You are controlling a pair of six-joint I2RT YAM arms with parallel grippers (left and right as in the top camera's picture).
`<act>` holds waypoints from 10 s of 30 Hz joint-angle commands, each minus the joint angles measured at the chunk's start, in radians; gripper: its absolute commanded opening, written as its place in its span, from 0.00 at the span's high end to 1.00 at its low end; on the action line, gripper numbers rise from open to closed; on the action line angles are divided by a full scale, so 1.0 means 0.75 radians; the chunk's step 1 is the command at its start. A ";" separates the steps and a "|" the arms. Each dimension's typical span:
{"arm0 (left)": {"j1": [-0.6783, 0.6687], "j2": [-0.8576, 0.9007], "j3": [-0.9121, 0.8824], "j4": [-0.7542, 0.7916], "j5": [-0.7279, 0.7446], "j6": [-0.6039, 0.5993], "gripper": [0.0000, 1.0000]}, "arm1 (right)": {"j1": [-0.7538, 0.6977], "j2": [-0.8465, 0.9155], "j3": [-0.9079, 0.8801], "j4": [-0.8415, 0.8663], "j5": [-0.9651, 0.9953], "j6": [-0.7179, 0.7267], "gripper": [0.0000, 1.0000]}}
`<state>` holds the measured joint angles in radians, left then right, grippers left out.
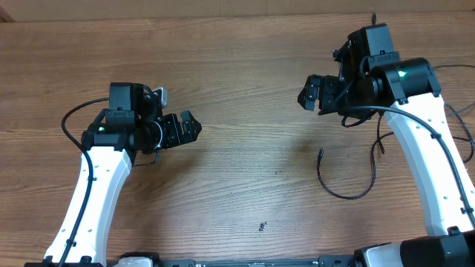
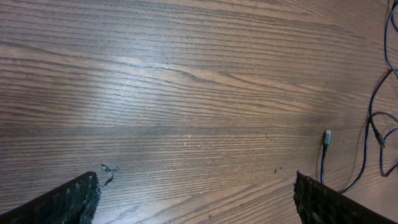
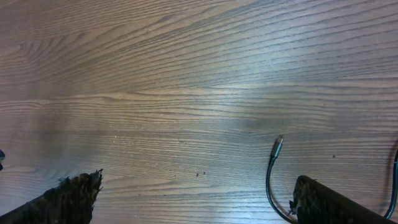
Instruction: Untangle cables
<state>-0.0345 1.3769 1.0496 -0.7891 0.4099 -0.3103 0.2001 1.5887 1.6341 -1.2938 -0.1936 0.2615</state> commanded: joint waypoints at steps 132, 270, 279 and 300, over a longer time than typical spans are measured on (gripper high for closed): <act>0.011 -1.641 -1.393 1.634 -0.384 0.181 0.00 | 0.004 -0.006 0.004 0.007 0.013 0.009 0.00; 0.022 -1.830 -1.393 0.951 -0.491 0.390 0.00 | -0.096 -1.696 -2.051 1.984 0.152 -0.001 0.00; 0.022 -1.830 -1.393 0.951 -0.491 0.390 0.00 | -0.115 -1.839 -2.168 1.889 0.168 -0.006 0.00; 0.022 -1.830 -1.393 0.951 -0.491 0.390 0.00 | -0.141 -2.115 -2.168 1.617 0.178 -0.010 0.00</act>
<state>-0.0296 0.0132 0.0086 -0.0746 0.0475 -0.0410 0.0994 0.0135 0.0185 -0.0856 -0.0704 0.2604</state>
